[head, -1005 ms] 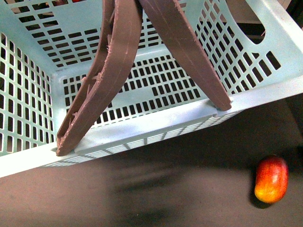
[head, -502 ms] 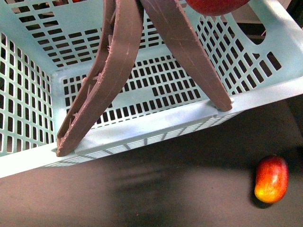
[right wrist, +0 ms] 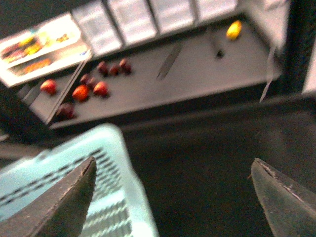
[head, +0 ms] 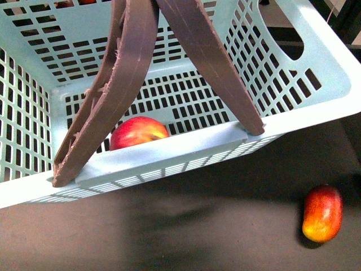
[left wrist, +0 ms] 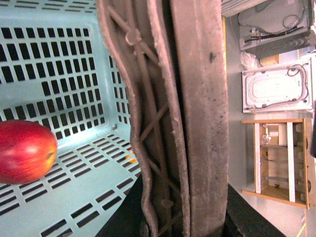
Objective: Pick apple with right arm and hold basket with left
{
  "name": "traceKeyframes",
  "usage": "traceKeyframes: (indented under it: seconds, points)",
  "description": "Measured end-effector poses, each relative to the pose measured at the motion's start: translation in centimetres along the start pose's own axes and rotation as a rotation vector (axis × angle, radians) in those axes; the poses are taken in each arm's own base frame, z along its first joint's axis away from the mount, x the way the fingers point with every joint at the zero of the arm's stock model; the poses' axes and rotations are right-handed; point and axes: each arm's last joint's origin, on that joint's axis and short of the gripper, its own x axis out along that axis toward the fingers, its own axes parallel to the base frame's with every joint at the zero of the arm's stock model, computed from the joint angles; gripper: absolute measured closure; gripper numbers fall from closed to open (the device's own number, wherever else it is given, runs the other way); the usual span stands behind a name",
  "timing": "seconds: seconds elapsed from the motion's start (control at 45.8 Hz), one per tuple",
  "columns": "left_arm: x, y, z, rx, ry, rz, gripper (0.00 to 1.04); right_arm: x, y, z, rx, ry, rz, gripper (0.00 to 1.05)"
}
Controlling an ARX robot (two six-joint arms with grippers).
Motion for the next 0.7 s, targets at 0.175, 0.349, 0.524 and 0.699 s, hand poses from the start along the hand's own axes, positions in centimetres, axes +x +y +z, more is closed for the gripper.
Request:
traceKeyframes:
  seconds: [0.175, 0.349, 0.524, 0.699]
  points:
    - [0.0, -0.1, -0.1, 0.001, 0.013, -0.013, 0.86, -2.0, -2.4, -2.8, -0.211, -0.126, -0.035, 0.43]
    - [0.0, -0.1, -0.1, 0.000, 0.011, -0.011, 0.86, -4.3, -4.7, -5.7, -0.271, -0.114, -0.045, 0.77]
    - [0.0, -0.1, -0.1, -0.001, 0.009, -0.009, 0.86, -6.0, -6.2, -7.6, -0.288, -0.111, -0.048, 1.03]
    - [0.0, -0.1, -0.1, -0.001, 0.010, -0.011, 0.86, -7.5, -7.5, -8.8, -0.289, -0.111, -0.029, 1.03]
